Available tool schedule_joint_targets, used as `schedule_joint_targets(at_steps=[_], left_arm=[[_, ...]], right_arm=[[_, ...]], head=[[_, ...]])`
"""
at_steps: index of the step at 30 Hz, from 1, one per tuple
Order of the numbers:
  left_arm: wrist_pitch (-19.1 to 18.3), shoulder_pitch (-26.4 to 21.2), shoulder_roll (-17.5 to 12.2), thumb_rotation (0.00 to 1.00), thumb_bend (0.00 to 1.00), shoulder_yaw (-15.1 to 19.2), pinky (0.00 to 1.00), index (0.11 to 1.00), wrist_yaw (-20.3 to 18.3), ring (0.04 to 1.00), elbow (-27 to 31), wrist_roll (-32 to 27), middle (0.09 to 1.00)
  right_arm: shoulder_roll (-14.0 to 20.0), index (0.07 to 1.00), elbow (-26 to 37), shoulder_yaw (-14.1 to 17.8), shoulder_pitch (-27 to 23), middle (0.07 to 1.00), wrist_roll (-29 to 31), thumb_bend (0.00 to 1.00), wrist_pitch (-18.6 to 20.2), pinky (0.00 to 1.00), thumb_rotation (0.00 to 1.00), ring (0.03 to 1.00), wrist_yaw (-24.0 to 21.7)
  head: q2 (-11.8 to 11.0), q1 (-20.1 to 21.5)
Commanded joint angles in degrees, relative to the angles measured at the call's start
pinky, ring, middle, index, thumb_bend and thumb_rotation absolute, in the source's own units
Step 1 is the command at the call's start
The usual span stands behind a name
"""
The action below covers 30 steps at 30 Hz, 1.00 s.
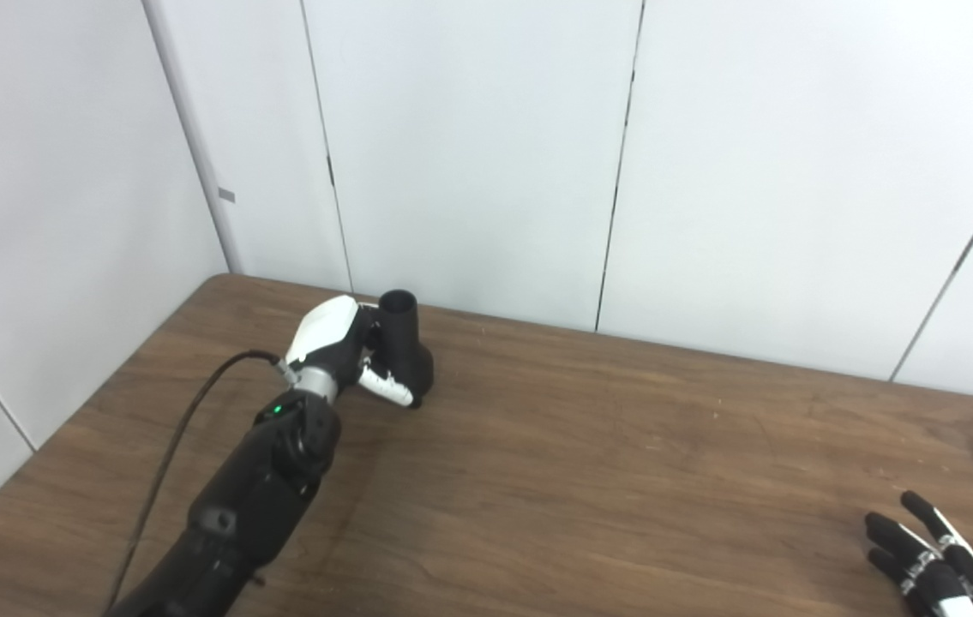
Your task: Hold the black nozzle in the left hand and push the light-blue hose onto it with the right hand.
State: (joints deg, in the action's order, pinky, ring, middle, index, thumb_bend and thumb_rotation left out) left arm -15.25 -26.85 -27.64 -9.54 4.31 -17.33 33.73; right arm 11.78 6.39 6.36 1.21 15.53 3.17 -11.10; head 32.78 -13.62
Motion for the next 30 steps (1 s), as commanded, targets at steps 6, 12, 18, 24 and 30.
schedule_joint_targets(at_steps=[6,12,18,24,30], left_arm=[[1.13,4.83,0.28,0.0,0.52,0.97,1.0,0.48,0.54,0.676,11.6,1.4,0.495],[2.11,9.25,4.02,0.0,0.52,1.9,1.0,0.472,0.83,0.689,17.64,0.47,0.502],[1.82,12.67,7.61,0.0,0.52,0.74,1.0,0.465,-2.61,0.716,22.63,-1.11,0.508],[1.92,15.76,9.03,0.0,0.52,-2.81,1.0,0.465,-7.21,0.743,26.62,0.45,0.507],[0.72,18.02,10.17,0.0,0.52,-6.63,1.0,0.491,-11.62,0.757,31.49,2.25,0.481]], right_arm=[[0.14,0.93,3.54,-0.11,-0.56,0.813,-0.54,0.62,0.94,0.88,0.67,0.883,0.5],[-0.44,0.933,5.61,-0.61,-0.86,0.817,-0.95,0.6,3.28,0.9,0.66,0.884,1.31],[-0.97,0.923,7.21,-0.85,-1.18,0.814,-1.27,0.59,5.34,0.91,0.67,0.886,1.74],[-2.04,0.925,9.82,-1.61,-1.09,0.819,-1.11,0.57,8.48,0.91,0.68,0.894,2.66],[-2.4,0.932,12.51,-2.18,-1.36,0.833,-1.54,0.51,11.57,0.92,0.69,0.91,3.05]], head=[[0.61,1.27],[1.26,2.52],[2.18,5.25],[2.91,7.95],[3.84,10.41]])
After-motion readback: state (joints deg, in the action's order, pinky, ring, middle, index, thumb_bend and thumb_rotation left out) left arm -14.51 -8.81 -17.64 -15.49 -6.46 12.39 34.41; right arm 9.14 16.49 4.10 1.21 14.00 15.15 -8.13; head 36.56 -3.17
